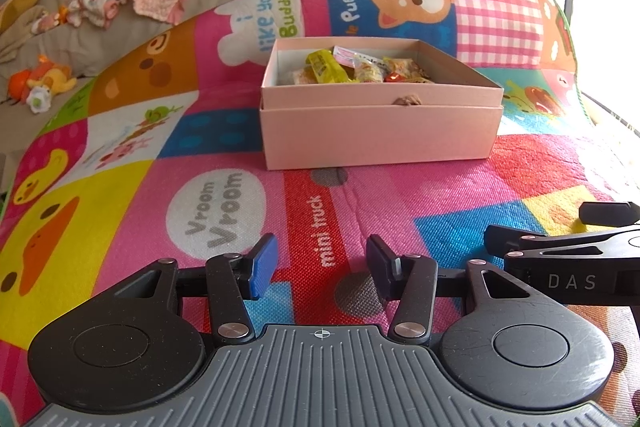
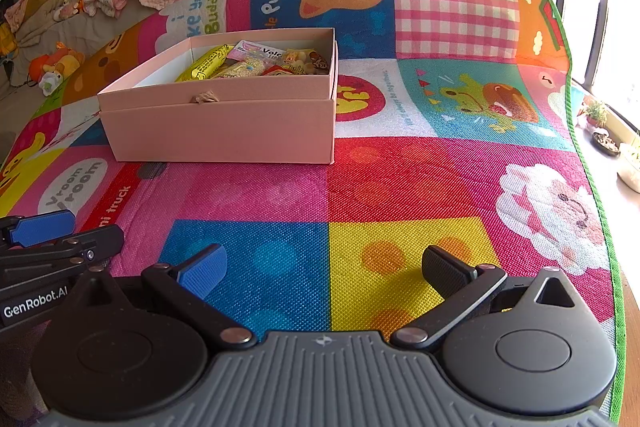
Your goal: Organize objects
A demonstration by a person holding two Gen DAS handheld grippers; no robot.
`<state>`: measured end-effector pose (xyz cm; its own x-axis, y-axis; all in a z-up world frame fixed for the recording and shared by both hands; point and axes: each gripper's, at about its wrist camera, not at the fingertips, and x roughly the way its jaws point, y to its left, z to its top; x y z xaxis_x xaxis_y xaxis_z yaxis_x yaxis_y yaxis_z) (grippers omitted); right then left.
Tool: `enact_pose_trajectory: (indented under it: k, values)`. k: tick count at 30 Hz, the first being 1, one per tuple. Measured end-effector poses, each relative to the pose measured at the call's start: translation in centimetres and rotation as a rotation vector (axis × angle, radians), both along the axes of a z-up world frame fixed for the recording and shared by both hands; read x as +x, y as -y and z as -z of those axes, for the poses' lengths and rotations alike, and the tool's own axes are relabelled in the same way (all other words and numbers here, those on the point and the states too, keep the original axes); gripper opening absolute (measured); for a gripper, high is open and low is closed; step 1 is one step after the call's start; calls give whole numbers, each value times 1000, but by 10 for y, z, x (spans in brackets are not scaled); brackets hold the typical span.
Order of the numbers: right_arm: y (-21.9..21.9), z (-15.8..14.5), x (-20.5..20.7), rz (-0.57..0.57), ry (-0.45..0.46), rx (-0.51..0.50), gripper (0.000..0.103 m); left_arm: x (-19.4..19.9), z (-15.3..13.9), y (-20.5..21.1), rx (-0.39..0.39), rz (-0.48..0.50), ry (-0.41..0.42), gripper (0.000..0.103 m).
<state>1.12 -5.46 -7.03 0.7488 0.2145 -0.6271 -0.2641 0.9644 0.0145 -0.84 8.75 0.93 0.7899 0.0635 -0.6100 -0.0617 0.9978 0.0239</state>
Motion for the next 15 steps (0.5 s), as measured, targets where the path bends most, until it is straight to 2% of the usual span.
enact_pose_trajectory:
  k: [15]
  values:
    - [0,0,0,0,0,0,103,0,0,1,-3,-1,1,54]
